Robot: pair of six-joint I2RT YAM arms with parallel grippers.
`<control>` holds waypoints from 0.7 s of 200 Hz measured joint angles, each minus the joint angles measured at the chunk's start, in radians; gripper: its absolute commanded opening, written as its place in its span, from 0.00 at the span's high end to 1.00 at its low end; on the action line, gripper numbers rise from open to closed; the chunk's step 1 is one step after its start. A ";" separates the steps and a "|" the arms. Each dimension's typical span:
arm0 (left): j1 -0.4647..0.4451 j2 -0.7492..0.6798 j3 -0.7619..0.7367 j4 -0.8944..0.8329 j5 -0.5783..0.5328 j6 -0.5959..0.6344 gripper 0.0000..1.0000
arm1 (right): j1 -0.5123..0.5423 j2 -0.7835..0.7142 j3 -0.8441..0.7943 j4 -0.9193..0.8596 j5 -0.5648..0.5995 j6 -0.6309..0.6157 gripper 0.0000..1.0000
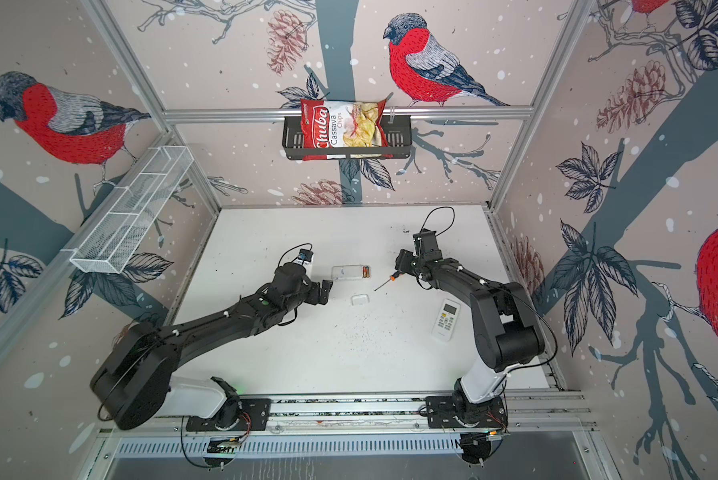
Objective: Unload the batteries from the remote control
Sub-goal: 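Set the opened remote down with the left gripper while the right gripper grasps the screwdriver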
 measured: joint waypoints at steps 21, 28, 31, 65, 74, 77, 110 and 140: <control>0.000 -0.069 -0.057 0.020 0.023 -0.011 0.04 | 0.004 0.067 0.078 -0.068 -0.010 0.015 0.34; 0.000 -0.089 -0.072 0.022 0.036 -0.013 0.05 | 0.005 0.083 0.100 -0.092 -0.010 0.015 0.34; 0.000 -0.099 -0.079 0.024 0.037 -0.012 0.06 | 0.006 0.089 0.107 -0.100 -0.011 0.015 0.34; 0.000 -0.167 -0.127 0.018 0.055 -0.012 0.10 | 0.006 0.145 0.173 -0.191 -0.018 0.011 0.34; -0.001 -0.182 -0.132 0.015 0.064 -0.012 0.10 | 0.005 0.159 0.184 -0.211 -0.019 0.008 0.34; -0.001 -0.187 -0.133 0.014 0.063 -0.012 0.10 | 0.005 0.163 0.187 -0.218 -0.019 0.007 0.34; -0.010 -0.231 -0.157 0.020 0.069 -0.012 0.10 | 0.002 0.189 0.193 -0.268 -0.035 0.007 0.34; -0.014 -0.240 -0.163 0.019 0.087 -0.011 0.10 | 0.001 0.207 0.207 -0.283 -0.044 0.009 0.35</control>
